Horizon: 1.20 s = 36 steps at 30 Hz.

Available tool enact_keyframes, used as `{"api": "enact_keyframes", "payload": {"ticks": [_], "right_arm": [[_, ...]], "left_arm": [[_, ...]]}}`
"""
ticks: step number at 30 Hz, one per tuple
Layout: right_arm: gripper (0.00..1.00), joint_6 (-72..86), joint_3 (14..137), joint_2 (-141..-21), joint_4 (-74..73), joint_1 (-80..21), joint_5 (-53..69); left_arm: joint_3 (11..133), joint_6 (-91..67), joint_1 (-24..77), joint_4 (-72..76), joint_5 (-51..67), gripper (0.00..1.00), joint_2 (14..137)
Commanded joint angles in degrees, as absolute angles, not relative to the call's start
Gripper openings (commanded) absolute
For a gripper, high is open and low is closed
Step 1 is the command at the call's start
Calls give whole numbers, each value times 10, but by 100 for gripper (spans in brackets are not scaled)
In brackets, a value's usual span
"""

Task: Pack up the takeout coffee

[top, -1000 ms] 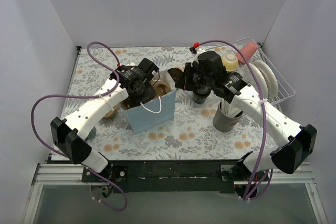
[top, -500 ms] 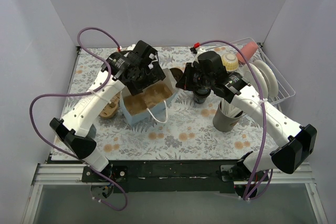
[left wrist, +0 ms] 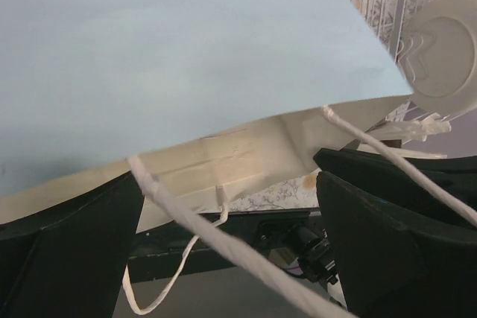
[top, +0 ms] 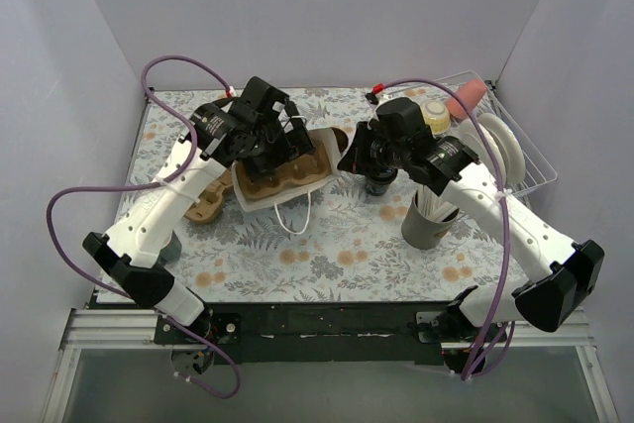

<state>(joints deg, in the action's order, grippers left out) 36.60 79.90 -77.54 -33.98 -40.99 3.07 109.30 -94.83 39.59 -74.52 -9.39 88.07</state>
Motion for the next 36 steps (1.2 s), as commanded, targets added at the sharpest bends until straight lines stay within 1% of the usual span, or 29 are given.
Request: {"api": "enact_keyframes", "payload": {"ticks": [1,4,7,10,15,16,20,26,36], "right_arm": [[1,390,853,-763,-354,-412,42],[1,413,858,-750,-365,-412,64],[1,435,831,-732,-366,-412,67],[1,441,810,-718,-369,-412,61],[1,447,799,-717,-372,-412,67],[1,449,795,-717,-371,-412,68],[1,457,781,-710,-362,-412,66],[1,467,763,-708,-345,-412,67],[1,478,767,-708,-332,-412,68]], "left_arm": [[1057,-933,397,-737,-48,98,840],[1056,-919,397,-731,-19,98,834],[1066,-903,397,-744,-1,98,840],[1063,-875,397,-749,46,98,837],[1029,-829,397,-752,91,98,814],[1024,-816,397,-750,117,98,811],[983,-814,397,-744,141,98,789],[928,-822,397,-743,155,98,766],[904,-803,397,-786,148,98,779]]}}
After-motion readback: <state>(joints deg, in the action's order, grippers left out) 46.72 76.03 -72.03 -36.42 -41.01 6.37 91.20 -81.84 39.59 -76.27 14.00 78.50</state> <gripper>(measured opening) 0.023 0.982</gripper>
